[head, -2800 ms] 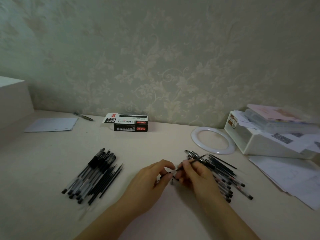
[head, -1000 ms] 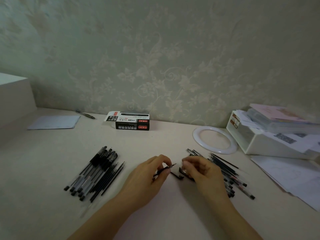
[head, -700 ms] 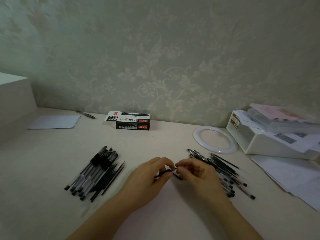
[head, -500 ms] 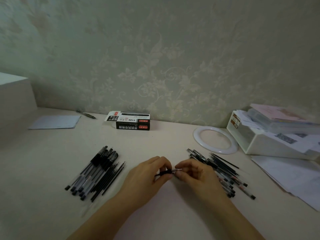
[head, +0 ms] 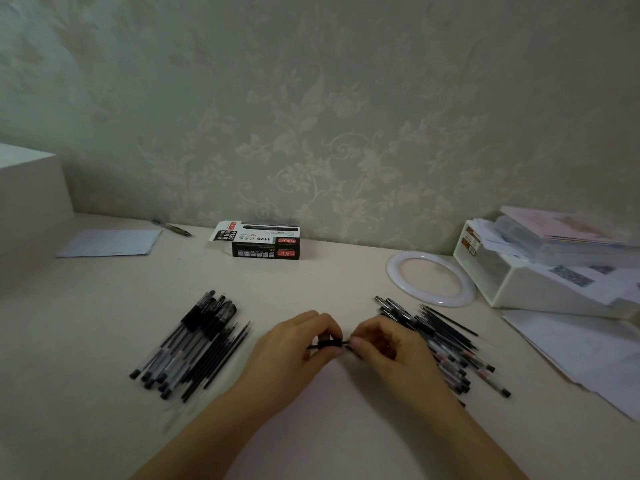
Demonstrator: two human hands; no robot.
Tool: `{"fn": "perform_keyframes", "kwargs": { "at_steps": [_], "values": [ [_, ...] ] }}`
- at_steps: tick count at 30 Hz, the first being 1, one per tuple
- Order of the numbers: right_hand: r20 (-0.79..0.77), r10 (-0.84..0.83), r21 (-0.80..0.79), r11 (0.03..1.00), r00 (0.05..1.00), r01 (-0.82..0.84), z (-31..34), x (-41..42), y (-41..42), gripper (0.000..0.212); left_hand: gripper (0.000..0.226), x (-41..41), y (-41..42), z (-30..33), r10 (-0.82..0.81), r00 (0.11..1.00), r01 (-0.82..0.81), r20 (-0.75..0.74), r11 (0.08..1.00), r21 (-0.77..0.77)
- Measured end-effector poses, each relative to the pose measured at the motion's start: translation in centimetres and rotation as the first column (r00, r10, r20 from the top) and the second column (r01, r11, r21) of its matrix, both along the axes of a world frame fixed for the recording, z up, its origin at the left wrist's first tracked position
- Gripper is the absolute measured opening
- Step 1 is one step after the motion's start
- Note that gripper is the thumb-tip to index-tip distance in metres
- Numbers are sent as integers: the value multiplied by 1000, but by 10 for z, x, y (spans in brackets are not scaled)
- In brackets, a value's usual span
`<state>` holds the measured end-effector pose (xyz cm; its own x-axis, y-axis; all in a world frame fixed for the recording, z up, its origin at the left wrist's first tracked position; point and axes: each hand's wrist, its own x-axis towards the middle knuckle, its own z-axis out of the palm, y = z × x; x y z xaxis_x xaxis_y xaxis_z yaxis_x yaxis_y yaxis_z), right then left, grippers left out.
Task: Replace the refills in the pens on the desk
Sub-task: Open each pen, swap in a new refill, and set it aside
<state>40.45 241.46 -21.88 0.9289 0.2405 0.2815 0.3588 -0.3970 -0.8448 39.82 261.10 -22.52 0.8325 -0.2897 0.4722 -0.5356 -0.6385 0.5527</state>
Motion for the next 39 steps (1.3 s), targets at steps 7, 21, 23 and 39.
{"fn": "perform_keyframes", "kwargs": {
  "at_steps": [7,21,23,39],
  "values": [
    [7,2,-10,1000,1000,-2,-1,-1,0,12,11,0,-3,-2,-18,1000,17,-8,1000,-14],
    [36,27,-47,999,999,-25,-5,1,1,10,9,1,-2,-1,-26,1000,26,6,998,-60],
    [49,18,-51,999,999,-16,-6,-1,2,23,10,0,-4,-1,-29,999,30,14,998,-57],
    [56,13,-10,1000,998,-12,-2,-3,5,32,8,-4,-7,4,-26,999,27,22,998,-63]
  ]
}}
